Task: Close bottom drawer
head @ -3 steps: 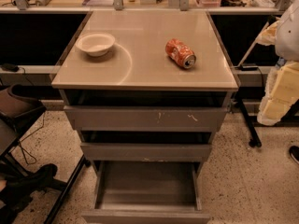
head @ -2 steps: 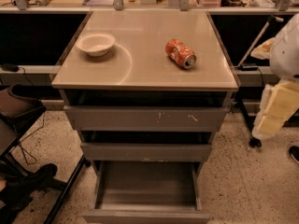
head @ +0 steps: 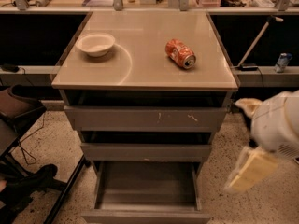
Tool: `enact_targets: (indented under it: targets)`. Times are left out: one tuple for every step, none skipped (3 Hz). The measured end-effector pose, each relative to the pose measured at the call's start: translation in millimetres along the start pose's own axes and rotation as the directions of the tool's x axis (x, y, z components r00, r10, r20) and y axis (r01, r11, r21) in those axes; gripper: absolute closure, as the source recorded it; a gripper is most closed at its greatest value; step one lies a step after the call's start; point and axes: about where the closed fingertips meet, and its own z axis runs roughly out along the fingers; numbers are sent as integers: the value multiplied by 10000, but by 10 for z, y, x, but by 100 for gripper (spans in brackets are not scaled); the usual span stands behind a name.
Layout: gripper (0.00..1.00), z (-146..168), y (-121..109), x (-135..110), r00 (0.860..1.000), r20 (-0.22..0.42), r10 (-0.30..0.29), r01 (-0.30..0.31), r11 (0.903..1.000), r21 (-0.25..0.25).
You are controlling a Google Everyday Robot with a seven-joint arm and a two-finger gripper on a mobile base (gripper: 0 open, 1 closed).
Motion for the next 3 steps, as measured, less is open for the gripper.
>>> enact_targets:
  targets:
    - [0,722,322,255,9957,201,899,-891,9952,-407]
    - [0,1553,652,615,9830,-222,1825,-1838,9785,-937]
    - [0,2147,831,979,9604,-590,2721,-2771,9551,-1045]
